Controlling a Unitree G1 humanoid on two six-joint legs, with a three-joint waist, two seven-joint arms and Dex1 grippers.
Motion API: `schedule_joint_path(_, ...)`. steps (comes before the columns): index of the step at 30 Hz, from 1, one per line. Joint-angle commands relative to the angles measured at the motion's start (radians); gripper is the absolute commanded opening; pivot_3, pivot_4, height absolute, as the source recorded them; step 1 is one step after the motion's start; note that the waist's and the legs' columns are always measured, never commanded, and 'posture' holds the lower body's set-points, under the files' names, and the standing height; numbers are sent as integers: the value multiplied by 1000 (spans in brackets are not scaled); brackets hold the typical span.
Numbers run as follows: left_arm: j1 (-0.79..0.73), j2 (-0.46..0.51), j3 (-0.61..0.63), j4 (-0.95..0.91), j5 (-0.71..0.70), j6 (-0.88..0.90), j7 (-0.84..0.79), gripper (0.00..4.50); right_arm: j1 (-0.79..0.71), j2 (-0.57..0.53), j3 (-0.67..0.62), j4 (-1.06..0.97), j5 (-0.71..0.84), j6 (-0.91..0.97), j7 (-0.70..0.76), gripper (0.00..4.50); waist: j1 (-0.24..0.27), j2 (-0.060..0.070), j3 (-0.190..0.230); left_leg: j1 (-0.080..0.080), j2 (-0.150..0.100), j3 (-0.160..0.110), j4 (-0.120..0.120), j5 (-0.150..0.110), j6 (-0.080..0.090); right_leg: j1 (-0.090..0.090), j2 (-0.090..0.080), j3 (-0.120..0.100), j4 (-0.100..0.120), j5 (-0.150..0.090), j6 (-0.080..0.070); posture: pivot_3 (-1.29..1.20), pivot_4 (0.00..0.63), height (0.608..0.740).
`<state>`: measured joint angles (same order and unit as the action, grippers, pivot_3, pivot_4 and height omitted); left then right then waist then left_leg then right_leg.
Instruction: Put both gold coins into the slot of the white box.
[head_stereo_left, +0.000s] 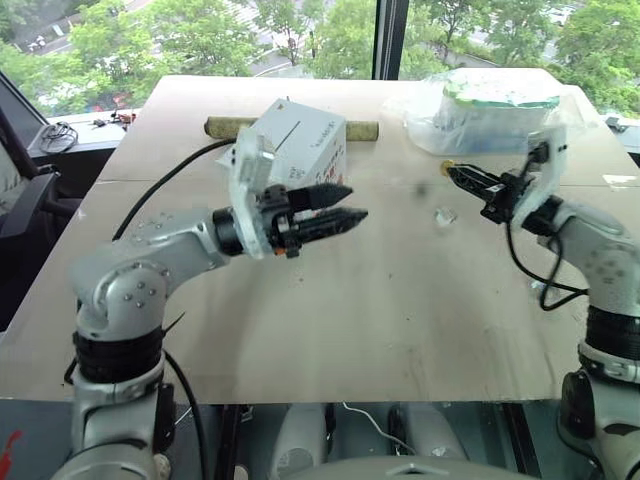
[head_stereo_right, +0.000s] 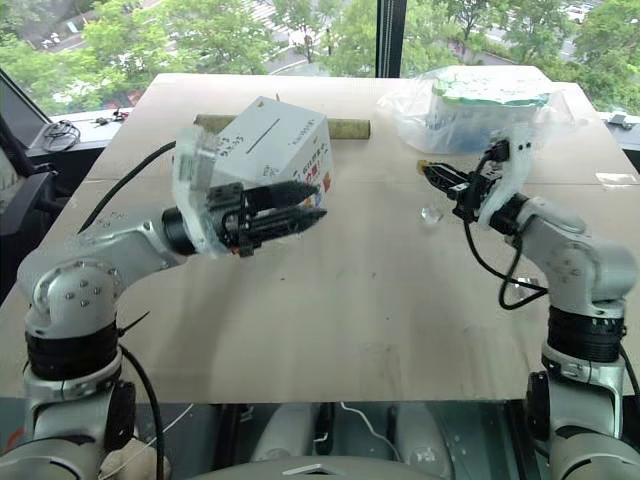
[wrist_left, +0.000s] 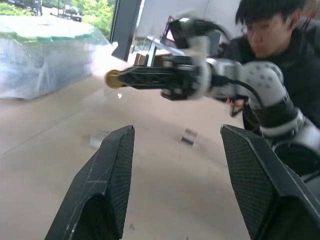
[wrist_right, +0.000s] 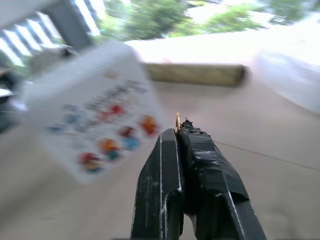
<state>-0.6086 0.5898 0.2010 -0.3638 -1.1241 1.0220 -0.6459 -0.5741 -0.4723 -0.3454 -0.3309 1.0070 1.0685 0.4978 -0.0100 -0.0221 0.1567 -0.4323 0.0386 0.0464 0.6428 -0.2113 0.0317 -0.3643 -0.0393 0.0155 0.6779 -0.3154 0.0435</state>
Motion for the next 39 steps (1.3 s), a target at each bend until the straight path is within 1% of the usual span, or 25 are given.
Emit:
schedule_joint_path(1,-46,-22,25,31,-84,16,19,2786,-22,-18,-36,-143,252,70,-86,22,-3,0,0,0,0,0,0,0,0,0,0,0,0,0,0,0,150,740)
schedule_joint_path(2,-55,-29,23,39,-94,16,20,2786,-25,-19,-28,-164,301,73,-115,22,-4,0,0,1,0,1,0,0,0,0,0,1,0,0,0,0,150,740)
schedule_joint_path(5,-77,-42,9,49,-132,31,18,2045,-37,-20,16,-206,393,59,-208,0,-5,0,0,1,0,1,0,0,0,0,0,1,0,0,0,0,150,740)
schedule_joint_path(6,-85,-47,2,54,-138,34,16,1628,-43,-23,33,-220,418,50,-231,0,-5,0,0,1,0,1,0,0,0,0,0,1,0,0,0,0,150,740)
schedule_joint_path(11,-119,-56,-18,82,-157,39,-9,1628,-70,-44,87,-237,489,0,-310,0,-4,0,0,0,0,1,0,0,0,0,1,1,0,0,0,0,150,740)
schedule_joint_path(12,-123,-53,-24,84,-154,40,-20,1205,-70,-52,95,-238,495,-10,-319,0,-3,0,0,0,0,1,0,0,0,0,1,1,-1,0,0,0,150,740)
schedule_joint_path(13,-125,-51,-28,84,-150,40,-28,926,-69,-59,101,-241,500,-19,-325,0,-2,0,0,0,-1,1,0,0,0,0,1,1,-1,0,0,0,150,740)
schedule_joint_path(14,-126,-51,-31,84,-146,39,-32,518,-67,-66,108,-243,509,-29,-331,0,-2,0,0,0,-1,1,0,0,0,0,1,1,-1,0,0,0,150,740)
schedule_joint_path(22,-123,-54,-39,81,-157,40,-35,518,-59,-107,150,-256,551,-87,-355,0,-3,0,0,0,0,1,0,0,0,0,1,1,-1,0,0,0,150,740)
schedule_joint_path(29,-134,-62,-41,78,-175,43,-16,518,-62,-136,180,-254,576,-112,-340,0,-3,0,0,0,0,1,0,0,0,0,1,1,-1,0,0,0,150,740)
schedule_joint_path(31,-138,-64,-38,82,-192,48,-9,1,-60,-142,185,-253,578,-119,-339,0,-3,0,0,0,0,1,0,0,0,0,1,1,-1,0,0,0,150,740)
schedule_joint_path(39,-146,-61,-32,90,-223,54,6,1,-42,-165,195,-255,596,-144,-332,0,-3,0,0,0,0,1,0,0,0,0,1,1,-2,0,0,0,150,740)
